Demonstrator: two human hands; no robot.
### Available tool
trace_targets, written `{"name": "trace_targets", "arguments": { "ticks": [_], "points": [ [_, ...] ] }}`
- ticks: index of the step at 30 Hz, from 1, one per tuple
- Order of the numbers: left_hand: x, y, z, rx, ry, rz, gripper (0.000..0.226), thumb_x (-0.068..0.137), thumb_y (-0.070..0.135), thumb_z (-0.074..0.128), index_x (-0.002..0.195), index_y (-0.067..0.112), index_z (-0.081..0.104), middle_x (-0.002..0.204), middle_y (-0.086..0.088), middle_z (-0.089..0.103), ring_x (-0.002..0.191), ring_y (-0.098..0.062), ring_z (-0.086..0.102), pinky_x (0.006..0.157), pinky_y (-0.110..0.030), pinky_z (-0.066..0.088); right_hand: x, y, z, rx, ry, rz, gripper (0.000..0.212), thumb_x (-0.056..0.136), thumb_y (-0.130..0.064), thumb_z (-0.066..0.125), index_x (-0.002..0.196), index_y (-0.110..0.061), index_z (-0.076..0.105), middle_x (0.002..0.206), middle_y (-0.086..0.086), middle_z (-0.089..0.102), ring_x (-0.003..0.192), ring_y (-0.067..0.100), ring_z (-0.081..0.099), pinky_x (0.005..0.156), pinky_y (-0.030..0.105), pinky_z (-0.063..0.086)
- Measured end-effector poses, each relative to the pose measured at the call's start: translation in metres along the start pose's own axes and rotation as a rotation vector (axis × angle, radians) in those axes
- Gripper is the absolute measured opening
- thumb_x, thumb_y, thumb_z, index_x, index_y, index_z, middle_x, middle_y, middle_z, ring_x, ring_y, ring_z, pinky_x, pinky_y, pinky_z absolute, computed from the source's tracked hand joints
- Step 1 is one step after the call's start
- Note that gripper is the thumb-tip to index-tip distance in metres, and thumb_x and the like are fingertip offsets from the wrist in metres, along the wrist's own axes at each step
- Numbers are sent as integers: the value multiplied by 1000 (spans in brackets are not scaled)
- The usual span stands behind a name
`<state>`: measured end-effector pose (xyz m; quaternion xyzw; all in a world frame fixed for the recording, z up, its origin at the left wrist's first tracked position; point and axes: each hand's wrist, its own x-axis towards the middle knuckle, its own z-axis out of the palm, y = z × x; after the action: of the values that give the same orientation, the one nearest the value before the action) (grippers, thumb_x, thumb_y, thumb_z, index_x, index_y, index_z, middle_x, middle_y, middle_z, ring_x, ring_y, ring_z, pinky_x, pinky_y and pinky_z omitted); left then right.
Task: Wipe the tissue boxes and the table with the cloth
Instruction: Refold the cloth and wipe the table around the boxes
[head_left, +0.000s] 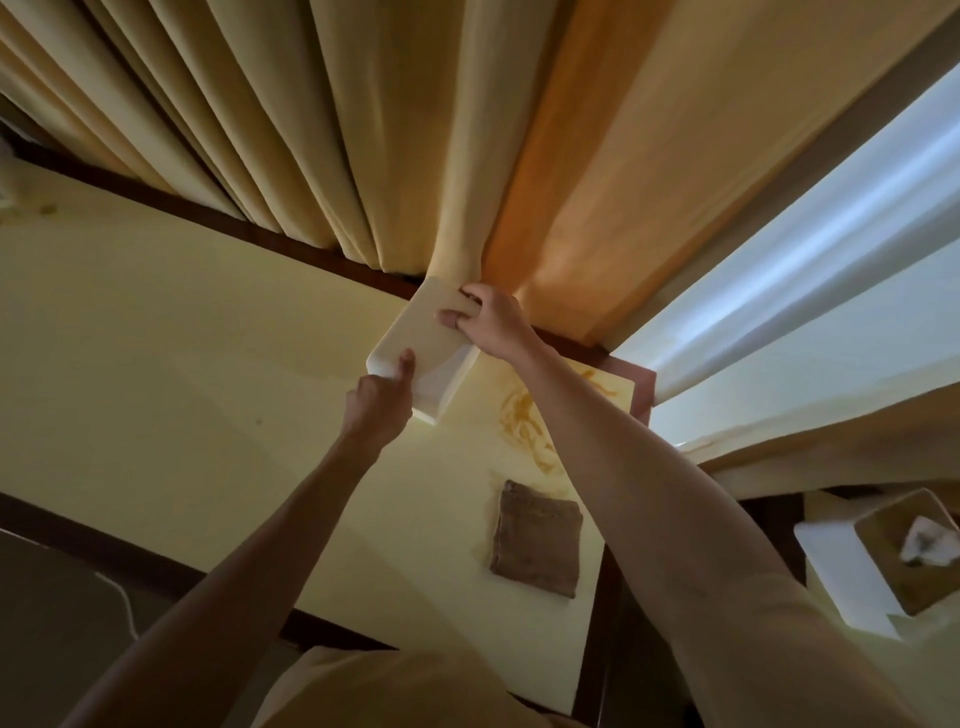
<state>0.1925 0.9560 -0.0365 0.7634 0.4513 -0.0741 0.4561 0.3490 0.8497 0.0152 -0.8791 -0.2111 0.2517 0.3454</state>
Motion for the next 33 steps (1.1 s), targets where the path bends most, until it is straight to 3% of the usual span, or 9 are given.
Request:
{"name": "trace_targets", "arguments": {
  "ticks": [4,8,10,12,15,17,19,25,33],
  "points": [
    [1,-2,-5,-151,-36,-16,76,97,71,34,106,3,67,88,-7,72,94,-28,71,94,-44,53,-1,9,6,79,53,27,72,95,-50,67,149,-8,48,147,10,55,135,25,51,109,32,43],
    [-7,-22,-6,-244,-144,63,61,101,67,25,118,17,56,104,-1,64,96,-25,69,94,-43,51,-50,67,27,160,351,18,43,106,-40,48,139,-15,59,139,4,63,128,22,58,110,47,47],
    [-13,-43,1,-169,-115,78,72,98,69,28,128,8,53,117,-12,65,107,-33,65,96,-48,49,-100,109,49,66,369,13,32,107,-24,50,134,-14,62,138,5,64,127,23,58,108,50,48],
    [-16,-65,16,11,-98,96,68,103,58,35,143,3,44,138,-21,57,127,-39,54,105,-48,41,-154,154,76,-101,299,-45,31,105,-19,54,135,-16,63,143,3,61,135,22,54,108,50,49],
    [-29,-79,40,176,-92,167,59,106,38,43,153,3,33,159,-19,34,146,-36,31,119,-44,25,-207,201,100,-307,167,-140,44,107,-35,48,148,-19,53,159,-3,42,154,9,22,124,44,31],
    [-37,-80,59,248,-50,236,59,106,35,43,155,6,28,166,-17,19,153,-33,16,123,-46,16,-222,211,104,-400,10,-139,57,111,-46,32,161,-21,23,169,-6,9,156,5,-9,129,36,6],
    [-39,-81,75,324,-8,314,60,106,32,41,157,7,22,168,-15,10,156,-31,6,125,-45,8,-225,215,106,-521,-86,-172,63,111,-50,18,163,-20,-1,171,-4,-13,155,8,-22,129,37,-6],
    [-22,-86,98,373,197,384,56,102,22,46,151,1,29,164,-20,25,154,-36,16,125,-52,15,-187,205,108,-600,-49,-189,66,107,-54,-3,163,-18,-5,171,-2,-13,156,15,-19,128,47,-7],
    [-13,-102,133,431,410,374,64,107,32,34,160,2,13,168,-12,14,157,-24,4,127,-45,3,-146,209,123,-672,74,-225,60,111,-43,13,165,-19,1,172,-3,-2,158,14,-9,128,48,-2]
  ]
}}
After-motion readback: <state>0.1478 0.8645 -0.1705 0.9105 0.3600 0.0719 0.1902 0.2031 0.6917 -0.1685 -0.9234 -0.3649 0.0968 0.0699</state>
